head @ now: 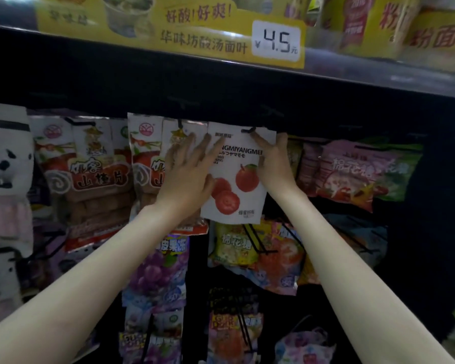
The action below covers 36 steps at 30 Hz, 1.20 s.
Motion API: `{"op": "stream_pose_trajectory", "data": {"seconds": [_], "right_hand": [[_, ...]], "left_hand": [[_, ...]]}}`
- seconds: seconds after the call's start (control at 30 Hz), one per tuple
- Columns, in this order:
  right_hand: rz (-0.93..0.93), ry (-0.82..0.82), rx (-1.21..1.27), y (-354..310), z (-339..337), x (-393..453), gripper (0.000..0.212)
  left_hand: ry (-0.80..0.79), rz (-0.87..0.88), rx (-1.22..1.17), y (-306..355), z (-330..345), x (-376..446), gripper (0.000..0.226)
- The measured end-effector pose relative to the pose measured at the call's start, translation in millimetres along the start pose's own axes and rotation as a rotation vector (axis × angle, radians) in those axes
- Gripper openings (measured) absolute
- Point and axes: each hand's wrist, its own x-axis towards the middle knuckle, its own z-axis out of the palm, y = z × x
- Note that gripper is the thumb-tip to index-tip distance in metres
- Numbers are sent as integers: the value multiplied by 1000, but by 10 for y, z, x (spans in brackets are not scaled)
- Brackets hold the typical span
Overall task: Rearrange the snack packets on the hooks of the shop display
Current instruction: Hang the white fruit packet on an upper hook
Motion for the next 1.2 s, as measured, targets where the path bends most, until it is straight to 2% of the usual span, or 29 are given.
{"op": "stream_pose_trajectory", "data": {"seconds": [0.07, 0.13, 0.2, 0.27, 0.33, 0.4, 0.5, 0.57, 0.7, 0.77, 0.83, 0.93, 1.0, 1.13, 1.2], "right_hand": [[50, -41, -236, -51, 91, -30, 74], [67, 36, -365, -128, 180, -142, 70], [-58, 218, -277, -185, 291, -316, 58], [-217, 263, -180, -218, 411, -481, 49], [-291, 87, -192, -266, 521, -591, 45], [-219, -108, -201, -273, 591, -630, 50], [-38, -232, -121, -213, 584, -657, 57], [-21, -281, -133, -172, 557, -677, 59], [24, -419, -95, -170, 593, -658, 65], [63, -426, -18, -216, 621, -642, 67], [75, -386, 41, -278, 617, -633, 65], [62, -298, 167, -396, 556, -624, 61], [59, -201, 285, -497, 520, -620, 66], [81, -110, 500, -723, 460, -592, 69], [58, -108, 503, -808, 431, -580, 71]], "left_hand": [[43, -44, -10, -192, -32, -217, 64], [64, -144, -24, -367, -82, -409, 67], [82, -256, -49, -530, -129, -537, 71], [128, -310, -111, -630, -176, -591, 73], [197, -364, -287, -641, -206, -565, 72], [263, -471, -482, -628, -203, -475, 69], [337, -624, -709, -678, -210, -340, 55], [322, -682, -749, -762, -226, -299, 40], [218, -674, -813, -741, -300, -266, 29], [201, -653, -785, -702, -351, -239, 20], [217, -623, -795, -669, -418, -249, 10], [295, -503, -898, -624, -578, -321, 21], [322, -445, -988, -592, -738, -362, 23], [259, -328, -1087, -414, -1024, -323, 21], [243, -359, -1135, -338, -1113, -267, 22]]}}
